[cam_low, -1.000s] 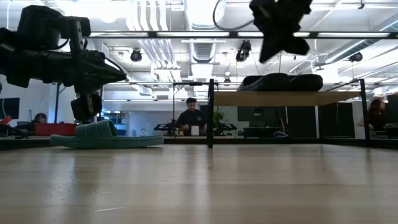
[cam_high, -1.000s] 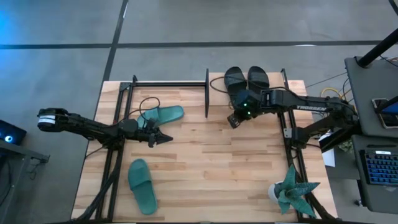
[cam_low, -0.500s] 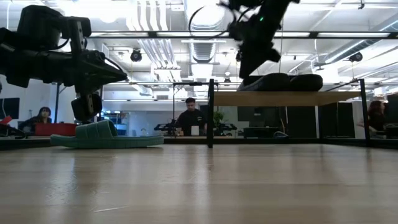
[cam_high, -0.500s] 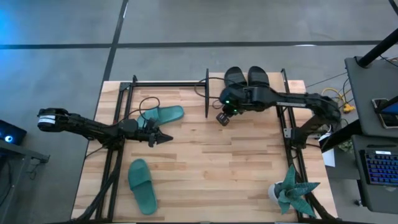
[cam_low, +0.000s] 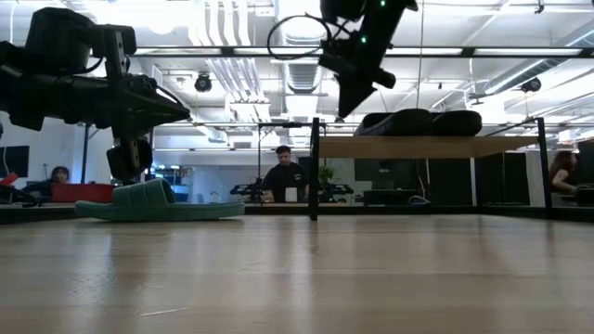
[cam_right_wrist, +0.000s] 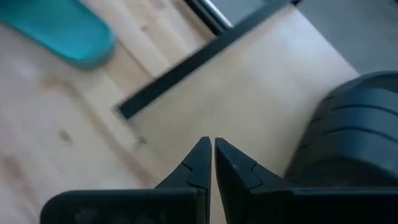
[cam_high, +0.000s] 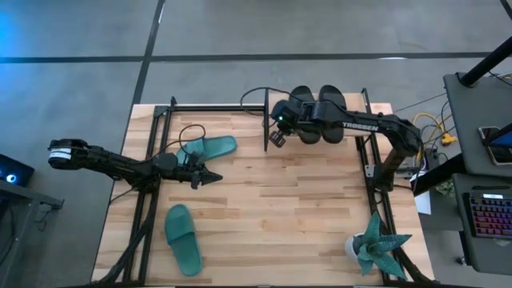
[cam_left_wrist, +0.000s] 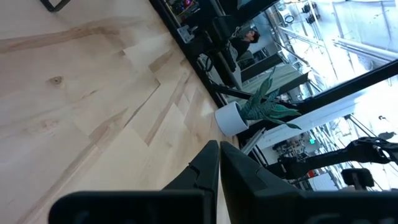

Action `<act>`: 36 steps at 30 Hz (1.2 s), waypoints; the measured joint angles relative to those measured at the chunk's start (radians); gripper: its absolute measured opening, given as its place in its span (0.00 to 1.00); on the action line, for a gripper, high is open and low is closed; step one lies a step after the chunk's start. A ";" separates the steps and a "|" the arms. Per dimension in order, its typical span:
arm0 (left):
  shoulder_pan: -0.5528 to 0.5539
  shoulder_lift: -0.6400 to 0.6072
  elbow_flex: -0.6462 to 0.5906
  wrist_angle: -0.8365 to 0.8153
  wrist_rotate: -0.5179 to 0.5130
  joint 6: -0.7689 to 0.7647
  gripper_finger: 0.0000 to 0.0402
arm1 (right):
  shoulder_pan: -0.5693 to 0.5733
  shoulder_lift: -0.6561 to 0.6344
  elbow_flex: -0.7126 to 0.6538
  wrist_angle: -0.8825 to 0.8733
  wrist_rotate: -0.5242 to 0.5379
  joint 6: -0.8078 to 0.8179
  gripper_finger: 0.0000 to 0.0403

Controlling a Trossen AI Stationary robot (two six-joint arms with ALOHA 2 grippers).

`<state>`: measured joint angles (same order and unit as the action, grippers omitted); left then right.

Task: Pick and place slides into the shelf
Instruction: Put the black slipper on the shelf

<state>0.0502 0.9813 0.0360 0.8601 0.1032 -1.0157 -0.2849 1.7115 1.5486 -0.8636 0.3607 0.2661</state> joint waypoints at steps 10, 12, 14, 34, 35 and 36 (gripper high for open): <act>0.000 0.000 0.000 -0.003 0.000 0.001 0.00 | -0.052 0.037 -0.005 -0.011 -0.044 -0.065 0.03; 0.000 0.000 0.000 -0.003 0.000 0.001 0.00 | -0.066 0.043 -0.006 -0.020 -0.045 -0.065 0.03; 0.000 0.000 0.000 -0.003 0.000 0.002 0.00 | -0.080 0.053 -0.006 -0.025 -0.043 -0.054 0.03; 0.000 0.000 0.000 -0.004 0.000 0.002 0.00 | -0.123 0.038 -0.015 -0.092 0.107 0.048 0.03; 0.000 0.000 0.000 -0.004 0.000 0.002 0.00 | -0.123 0.037 -0.016 -0.092 0.123 0.048 0.03; 0.000 0.000 0.000 -0.004 0.000 0.002 0.00 | -0.123 0.037 -0.016 -0.093 0.139 0.049 0.03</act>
<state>0.0498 0.9813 0.0360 0.8562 0.1036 -1.0138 -0.4084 1.7482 1.5330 -0.9565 0.4992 0.3149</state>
